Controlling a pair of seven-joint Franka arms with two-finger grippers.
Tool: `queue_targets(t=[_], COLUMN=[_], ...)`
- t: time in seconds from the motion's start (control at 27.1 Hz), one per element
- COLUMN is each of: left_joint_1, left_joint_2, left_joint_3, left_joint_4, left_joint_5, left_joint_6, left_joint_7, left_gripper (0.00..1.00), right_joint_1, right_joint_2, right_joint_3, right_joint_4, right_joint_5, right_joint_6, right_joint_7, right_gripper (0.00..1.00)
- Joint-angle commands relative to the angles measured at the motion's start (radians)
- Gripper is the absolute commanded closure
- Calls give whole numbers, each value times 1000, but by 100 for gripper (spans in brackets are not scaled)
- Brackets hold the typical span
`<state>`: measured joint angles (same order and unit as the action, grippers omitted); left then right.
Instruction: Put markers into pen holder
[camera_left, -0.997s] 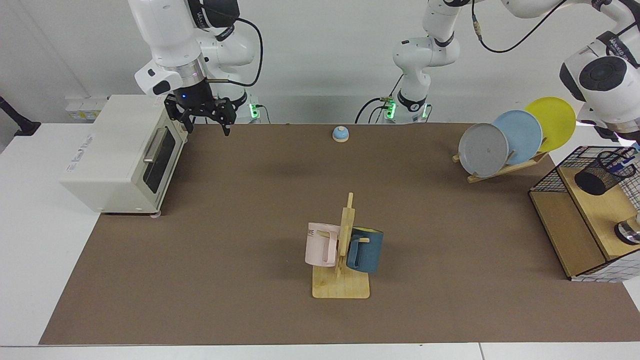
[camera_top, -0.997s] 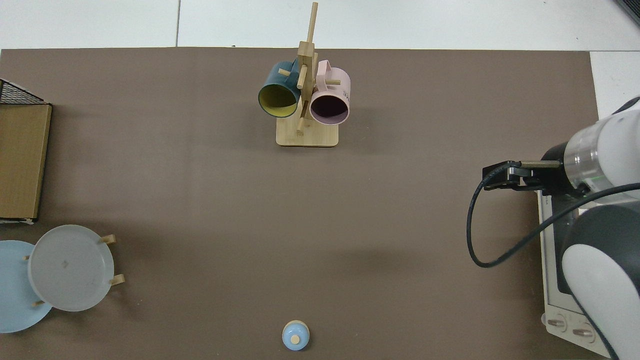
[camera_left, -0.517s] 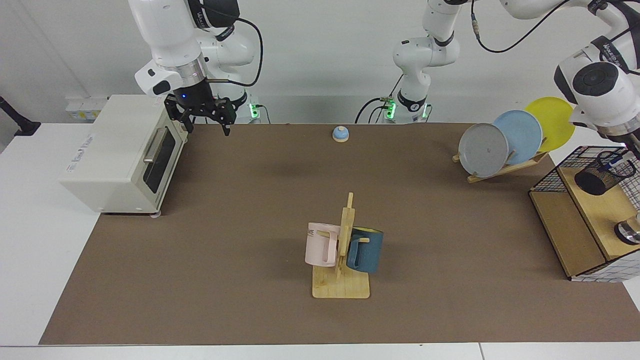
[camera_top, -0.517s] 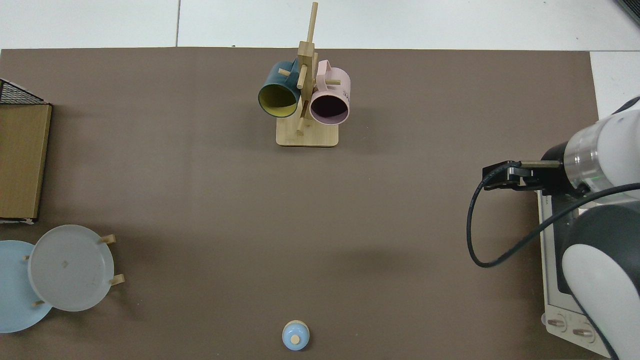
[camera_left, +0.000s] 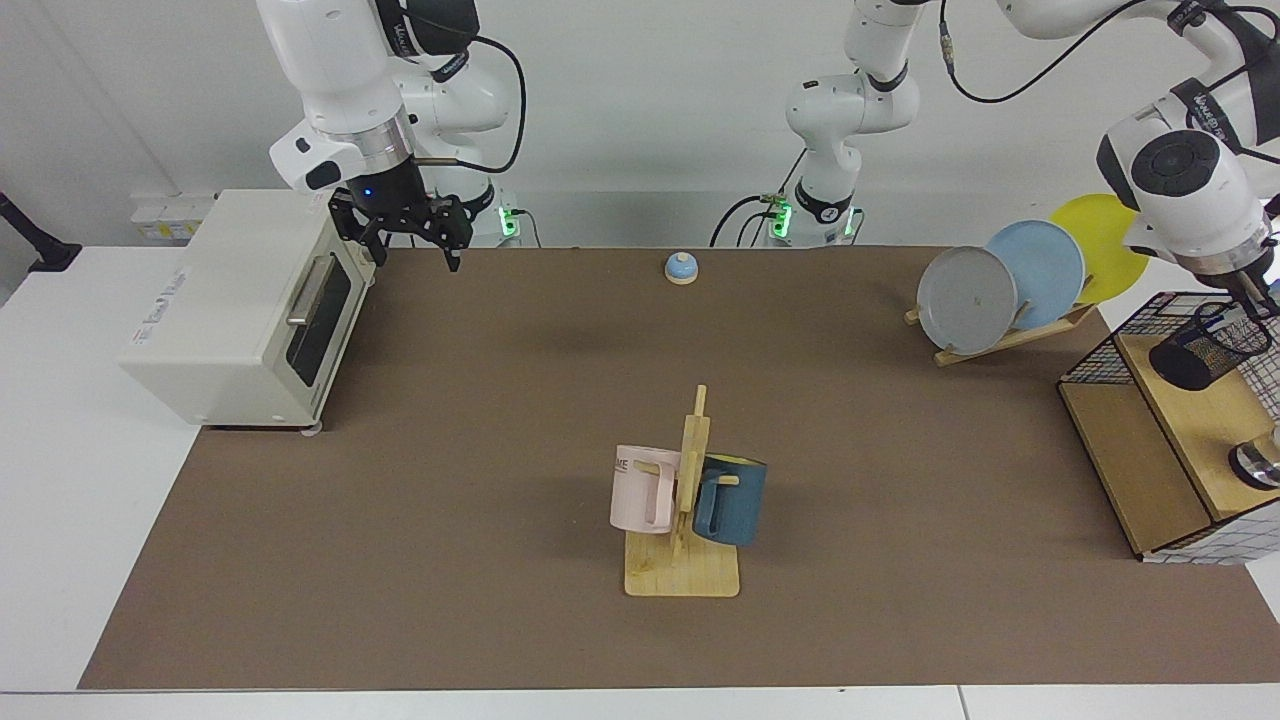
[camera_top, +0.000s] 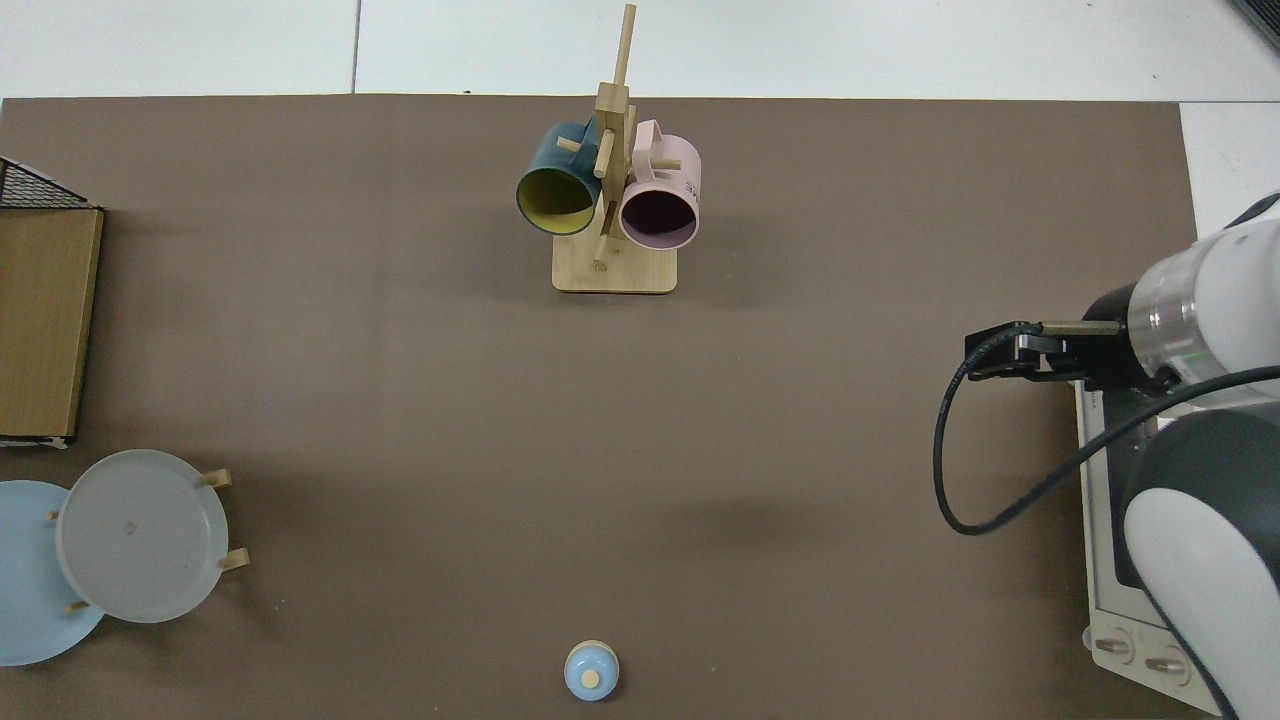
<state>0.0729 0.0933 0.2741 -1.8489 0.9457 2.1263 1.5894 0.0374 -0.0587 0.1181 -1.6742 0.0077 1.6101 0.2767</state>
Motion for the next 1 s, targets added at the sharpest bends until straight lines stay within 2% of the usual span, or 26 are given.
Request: queue_targets(t=[0.0,0.15,0.22,0.33,0.59,0.81,0.96], left_joint_1=[19,21,21,19,19,19,18], left_joint_2=[-38,-38,-38,-37,-37,-35,-35], left_joint_3=[-12,-10,-9,-9,-9,-7,-10], left_joint_4=[-46,-46,-46,-42,-41,-26,6], left_joint_5=[-2,-28,-36,-36,-38,-38,-38], left_joint_6=[29,29,29,27,27,26,12], left_joint_7=[-9,-8,-6,-3,-2,-2,1], left_gripper=[100,100,88,75,65,41,36], right_joint_1=[-19,-19,-19,-19,-19,-19,-19], right_joint_2=[-4,-4,-4,-4,-4,-4,-4], right_joint_3=[11,11,11,11,11,11,11], right_joint_4=[-10,-10,-10,-10,-10,-10,-10], right_joint_5=[5,5,5,5,5,5,5], right_joint_6=[19,19,19,19,19,19,19], right_joint_7=[-31,-31,-31,-31,-31,-31,-31], right_gripper=[0,0,0,0,0,0,0])
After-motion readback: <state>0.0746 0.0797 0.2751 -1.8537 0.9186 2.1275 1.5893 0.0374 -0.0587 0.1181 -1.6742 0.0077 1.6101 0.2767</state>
